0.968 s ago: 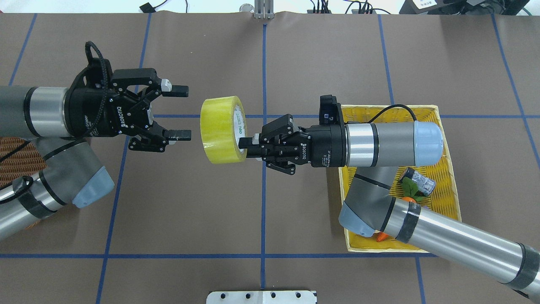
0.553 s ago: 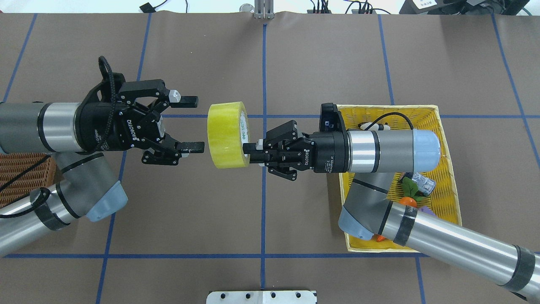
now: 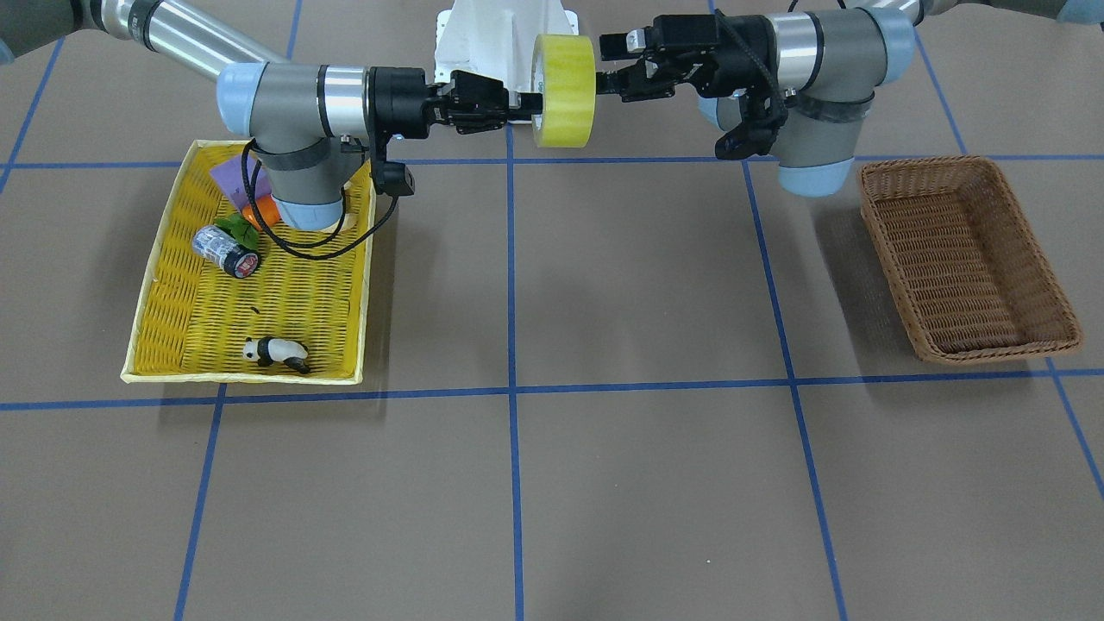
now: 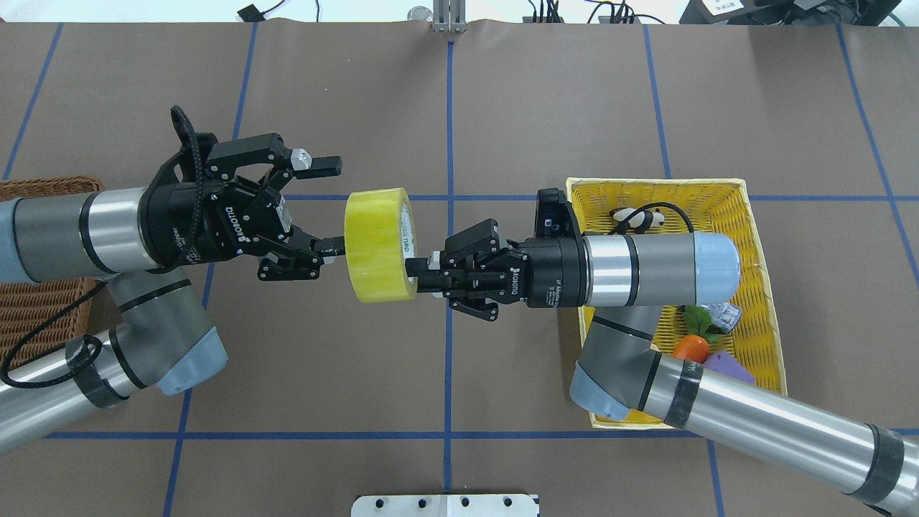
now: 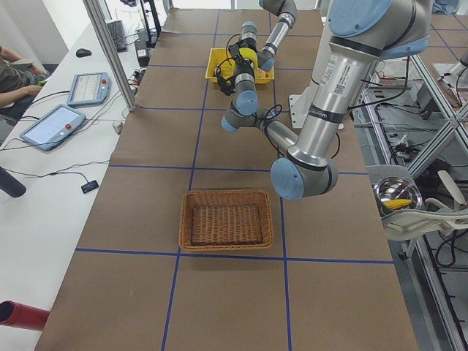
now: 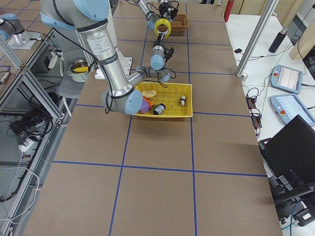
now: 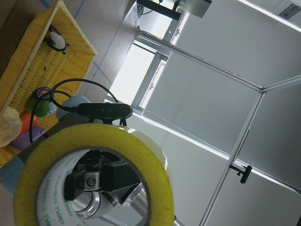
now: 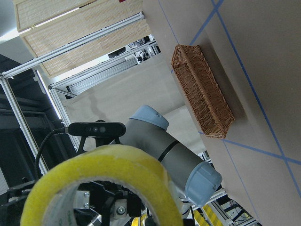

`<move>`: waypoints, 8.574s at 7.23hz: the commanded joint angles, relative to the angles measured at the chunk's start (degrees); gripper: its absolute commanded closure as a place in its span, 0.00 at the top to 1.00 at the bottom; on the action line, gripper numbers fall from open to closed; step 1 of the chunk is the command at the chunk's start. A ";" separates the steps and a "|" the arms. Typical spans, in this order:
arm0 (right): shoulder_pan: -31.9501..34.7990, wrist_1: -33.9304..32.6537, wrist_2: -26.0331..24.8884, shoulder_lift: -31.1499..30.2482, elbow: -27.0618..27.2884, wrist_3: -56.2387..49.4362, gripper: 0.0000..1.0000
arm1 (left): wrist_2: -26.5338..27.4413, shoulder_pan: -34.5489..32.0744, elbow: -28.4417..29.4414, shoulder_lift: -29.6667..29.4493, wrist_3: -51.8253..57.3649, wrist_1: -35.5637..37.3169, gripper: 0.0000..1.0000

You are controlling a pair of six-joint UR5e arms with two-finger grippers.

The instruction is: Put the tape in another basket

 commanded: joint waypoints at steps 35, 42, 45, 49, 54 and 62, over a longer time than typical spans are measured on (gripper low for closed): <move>53.35 -96.60 27.60 -28.10 4.64 -138.61 1.00 | -20.79 -29.40 -6.53 29.86 100.04 84.26 0.00; 54.33 -117.81 24.43 -30.70 17.97 -145.44 1.00 | -20.53 -24.92 -1.09 26.78 98.99 84.00 0.00; 55.20 -118.19 23.81 -32.21 19.32 -145.44 1.00 | -20.53 -23.51 -0.73 26.70 98.90 84.00 0.00; 56.79 -118.02 24.16 -32.57 20.73 -145.35 1.00 | -20.44 -22.29 -0.38 26.70 99.25 83.91 0.29; 56.79 -118.11 24.52 -31.69 20.64 -145.17 1.00 | -21.40 -23.24 -1.95 27.40 101.79 84.00 0.53; 58.19 -120.66 21.98 -30.54 20.03 -144.73 1.00 | -24.58 -41.95 -4.51 27.14 119.81 90.98 0.99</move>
